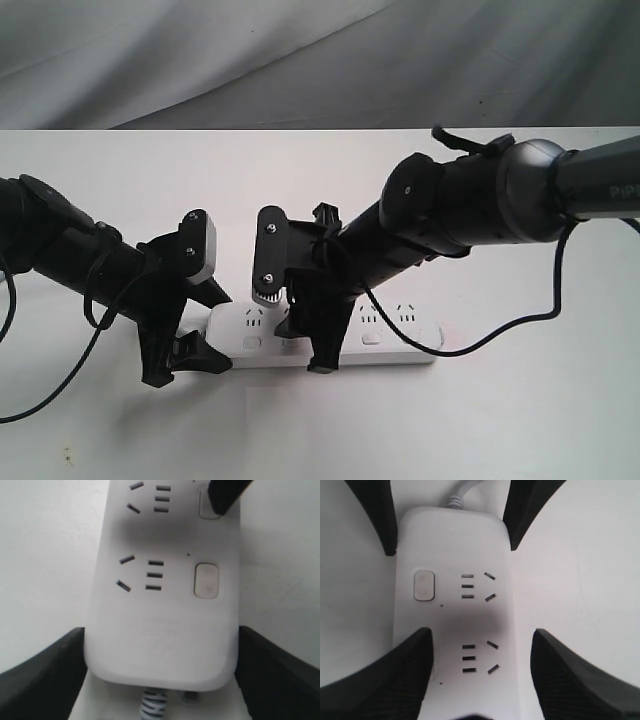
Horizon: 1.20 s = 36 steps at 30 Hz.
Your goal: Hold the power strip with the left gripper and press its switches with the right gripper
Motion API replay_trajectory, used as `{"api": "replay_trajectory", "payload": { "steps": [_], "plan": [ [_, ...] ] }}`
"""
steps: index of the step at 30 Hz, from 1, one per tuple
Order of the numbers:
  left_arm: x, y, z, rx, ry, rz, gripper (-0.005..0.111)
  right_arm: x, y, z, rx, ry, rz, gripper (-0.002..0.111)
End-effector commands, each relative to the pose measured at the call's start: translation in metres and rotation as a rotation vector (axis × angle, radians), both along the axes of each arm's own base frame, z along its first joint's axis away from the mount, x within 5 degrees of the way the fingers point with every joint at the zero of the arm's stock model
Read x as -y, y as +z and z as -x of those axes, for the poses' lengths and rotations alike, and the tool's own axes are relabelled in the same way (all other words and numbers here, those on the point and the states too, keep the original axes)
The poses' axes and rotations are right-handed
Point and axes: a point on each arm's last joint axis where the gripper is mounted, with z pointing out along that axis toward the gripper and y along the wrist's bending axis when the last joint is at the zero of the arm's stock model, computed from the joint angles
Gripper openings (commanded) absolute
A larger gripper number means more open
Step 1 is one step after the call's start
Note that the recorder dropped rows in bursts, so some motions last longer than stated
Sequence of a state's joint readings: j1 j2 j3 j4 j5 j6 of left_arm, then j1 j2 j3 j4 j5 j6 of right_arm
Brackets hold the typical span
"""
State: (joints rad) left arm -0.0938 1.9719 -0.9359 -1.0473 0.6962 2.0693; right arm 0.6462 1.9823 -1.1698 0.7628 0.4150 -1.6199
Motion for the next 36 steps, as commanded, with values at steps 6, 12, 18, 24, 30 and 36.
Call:
{"api": "replay_trajectory", "payload": {
  "steps": [6, 12, 18, 24, 30, 36],
  "plan": [
    [0.0, 0.0, 0.001, -0.001, -0.01, 0.003, 0.068, 0.007, -0.013, 0.001, -0.005, -0.038, 0.023, 0.054],
    [0.0, 0.0, 0.001, -0.002, -0.009, 0.003, 0.068, 0.006, -0.021, 0.001, -0.034, -0.045, 0.026, 0.054],
    [0.0, 0.0, 0.001, -0.002, -0.009, 0.003, 0.068, 0.006, -0.021, 0.003, -0.056, -0.032, 0.027, 0.054],
    [0.0, 0.0, 0.001, -0.001, -0.01, 0.003, 0.068, 0.006, -0.021, 0.005, -0.067, -0.026, 0.028, 0.054],
    [0.0, 0.0, 0.001, -0.001, -0.01, 0.003, 0.068, 0.009, -0.025, 0.007, -0.074, -0.028, 0.038, 0.054],
    [0.0, 0.0, 0.001, -0.002, -0.009, 0.003, 0.068, 0.014, -0.033, 0.011, -0.054, -0.02, 0.065, 0.054]
  ]
}}
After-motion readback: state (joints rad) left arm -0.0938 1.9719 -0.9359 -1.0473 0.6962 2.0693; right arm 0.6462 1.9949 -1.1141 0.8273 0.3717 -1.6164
